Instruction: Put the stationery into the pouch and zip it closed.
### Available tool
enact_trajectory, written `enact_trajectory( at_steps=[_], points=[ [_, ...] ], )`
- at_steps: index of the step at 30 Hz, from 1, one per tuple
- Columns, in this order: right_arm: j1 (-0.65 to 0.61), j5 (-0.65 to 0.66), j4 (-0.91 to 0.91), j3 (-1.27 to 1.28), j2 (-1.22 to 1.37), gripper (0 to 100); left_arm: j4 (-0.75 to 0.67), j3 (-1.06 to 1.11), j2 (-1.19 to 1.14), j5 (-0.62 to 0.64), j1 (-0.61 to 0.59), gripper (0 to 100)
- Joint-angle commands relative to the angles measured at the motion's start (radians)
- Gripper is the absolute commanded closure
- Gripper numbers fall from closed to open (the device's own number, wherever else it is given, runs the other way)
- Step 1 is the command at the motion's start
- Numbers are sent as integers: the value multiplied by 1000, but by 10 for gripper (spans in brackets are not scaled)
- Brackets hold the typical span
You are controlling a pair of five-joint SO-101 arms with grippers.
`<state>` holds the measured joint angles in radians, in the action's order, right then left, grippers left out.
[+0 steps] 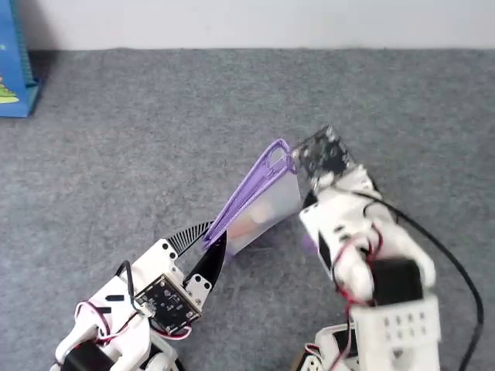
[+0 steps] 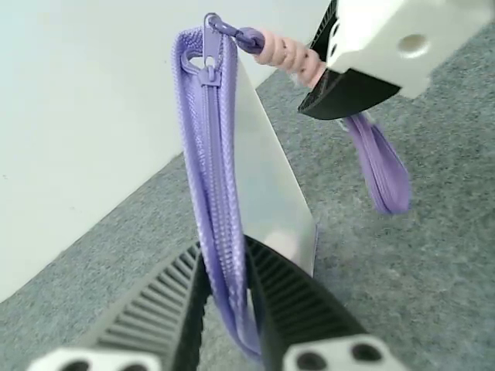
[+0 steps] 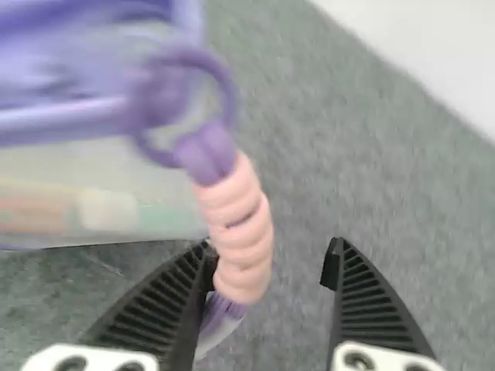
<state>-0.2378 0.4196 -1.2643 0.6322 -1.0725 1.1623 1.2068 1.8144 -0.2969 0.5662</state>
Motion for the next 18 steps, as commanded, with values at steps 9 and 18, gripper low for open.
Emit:
enact_trajectory(
  at_steps=[9, 18],
  points=[
    [-64, -11, 131, 37, -41, 805, 15, 18, -3, -11, -3, 990],
    [-61, 69, 211, 46, -41, 968, 15, 18, -3, -11, -5, 990]
  ],
)
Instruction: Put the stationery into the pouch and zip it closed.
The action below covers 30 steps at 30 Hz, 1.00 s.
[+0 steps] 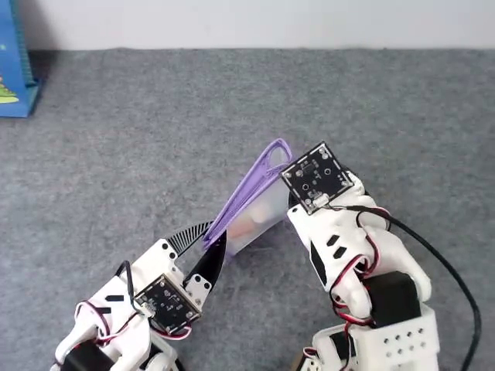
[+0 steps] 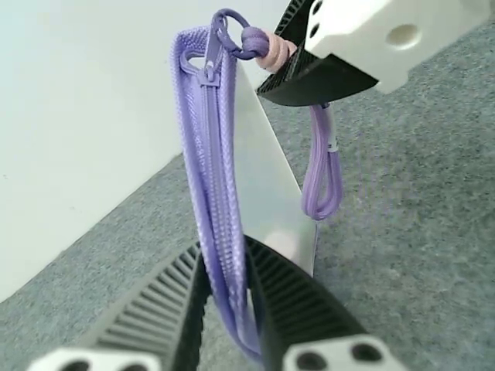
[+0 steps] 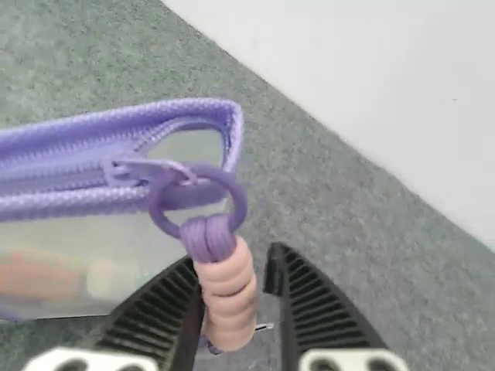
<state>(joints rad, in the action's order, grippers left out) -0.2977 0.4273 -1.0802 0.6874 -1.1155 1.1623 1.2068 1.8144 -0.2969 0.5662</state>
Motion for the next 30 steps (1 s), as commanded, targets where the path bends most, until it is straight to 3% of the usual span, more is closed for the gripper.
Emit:
enact_trajectory(
  at_steps=[1, 6, 16, 26, 30],
  points=[
    [1, 92, 24, -9, 1, 989, 15, 18, -3, -11, -15, 990],
    [53, 141, 15, -14, -1, 990, 9, 18, -3, -25, -48, 990],
    [321, 213, 124, -21, 12, 990, 11, 19, -3, -28, -46, 990],
    [332, 235, 96, -21, 10, 990, 11, 19, -3, -28, -46, 990],
    [311, 133, 24, -31, -1, 918, 5, 19, -3, -23, -46, 988]
  ],
)
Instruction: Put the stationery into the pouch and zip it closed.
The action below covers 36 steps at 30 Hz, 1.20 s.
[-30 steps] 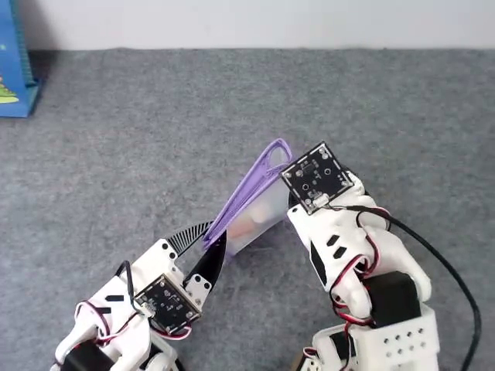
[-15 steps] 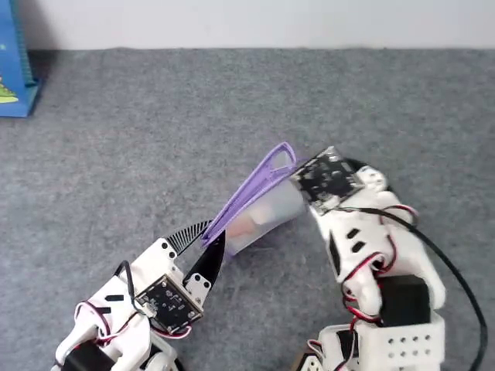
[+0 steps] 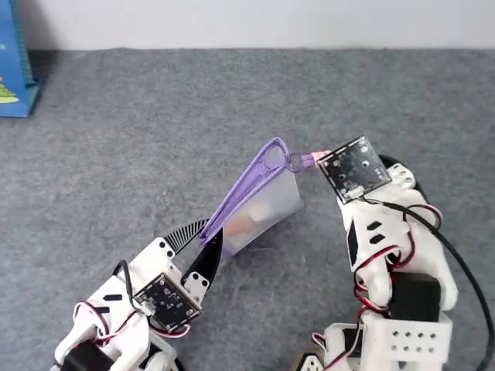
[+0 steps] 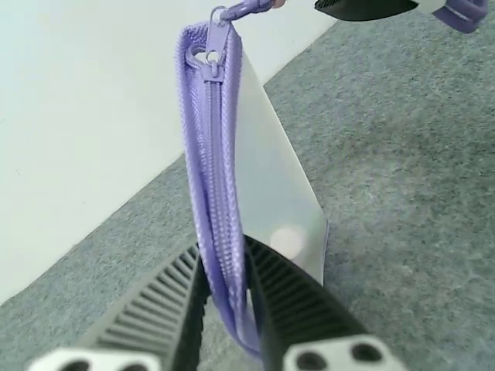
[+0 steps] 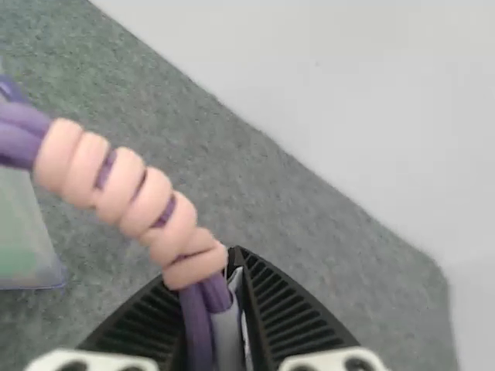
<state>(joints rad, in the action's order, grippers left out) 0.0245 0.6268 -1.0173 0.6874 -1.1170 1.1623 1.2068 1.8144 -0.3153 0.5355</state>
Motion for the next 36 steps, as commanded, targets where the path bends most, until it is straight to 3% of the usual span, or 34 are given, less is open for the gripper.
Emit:
enact_trajectory(
  at_steps=[1, 5, 11, 14, 22, 30, 36],
  points=[
    [-18, -91, -68, -38, 1, 867, -6, 19, -3, -5, -20, 987],
    [-73, -195, -193, -71, 1, 711, -40, 18, -3, 11, -103, 950],
    [-160, -272, -300, -104, -1, 702, -121, 18, -3, 203, -313, 769],
    [-199, -273, -332, -103, -1, 702, -155, 16, -3, 259, -414, 735],
    [-213, -273, -367, -100, -1, 702, -175, -10, -3, 258, -586, 732],
    [-213, -273, -438, -89, -104, 702, -46, -108, -3, 259, -618, 741],
    [-214, -278, -460, 18, -311, 712, 37, -114, -2, 256, -618, 914]
  ],
)
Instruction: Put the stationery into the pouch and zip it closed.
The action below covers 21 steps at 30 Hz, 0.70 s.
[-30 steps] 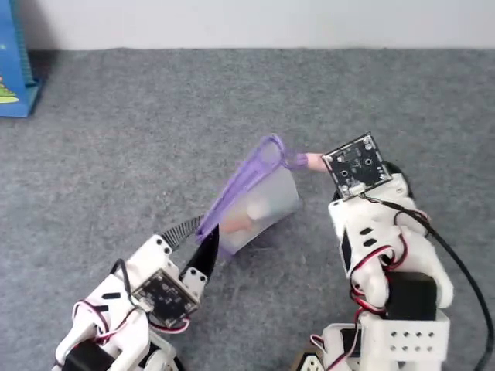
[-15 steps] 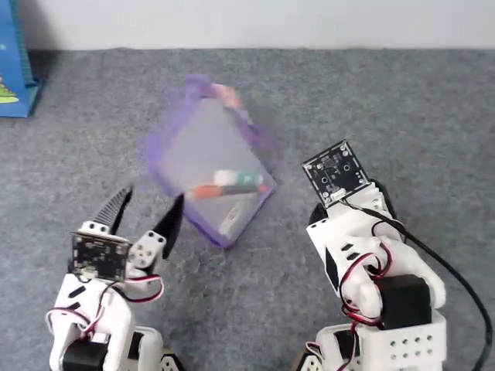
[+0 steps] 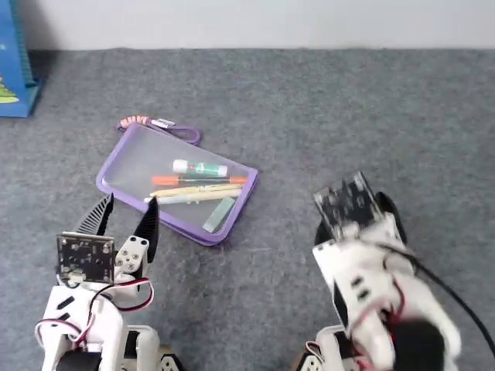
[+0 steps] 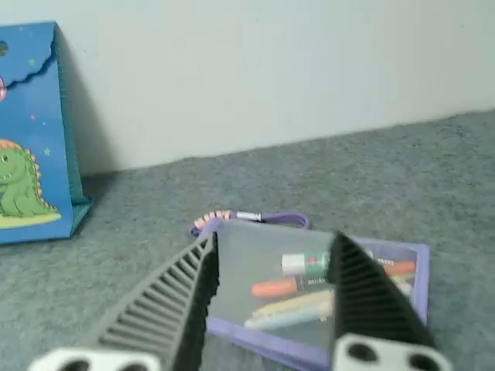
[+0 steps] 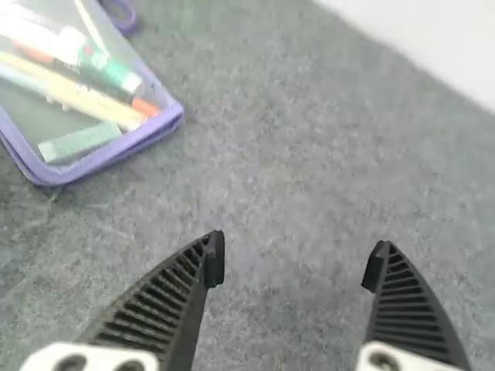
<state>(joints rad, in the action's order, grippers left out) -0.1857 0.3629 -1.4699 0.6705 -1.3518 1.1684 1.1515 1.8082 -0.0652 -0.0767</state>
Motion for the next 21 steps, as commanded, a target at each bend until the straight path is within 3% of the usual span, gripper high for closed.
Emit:
enact_trajectory(
  at_steps=[1, 8, 21],
  points=[
    [-2, -28, -7, 57, -114, 733, 46, -65, 5, 6, -6, 954],
    [-2, -2, 2, 141, -298, 995, 138, -79, 5, -37, -3, 980],
    [-2, 5, 160, 535, -463, 987, 172, 91, 5, -37, 2, 979]
  ],
)
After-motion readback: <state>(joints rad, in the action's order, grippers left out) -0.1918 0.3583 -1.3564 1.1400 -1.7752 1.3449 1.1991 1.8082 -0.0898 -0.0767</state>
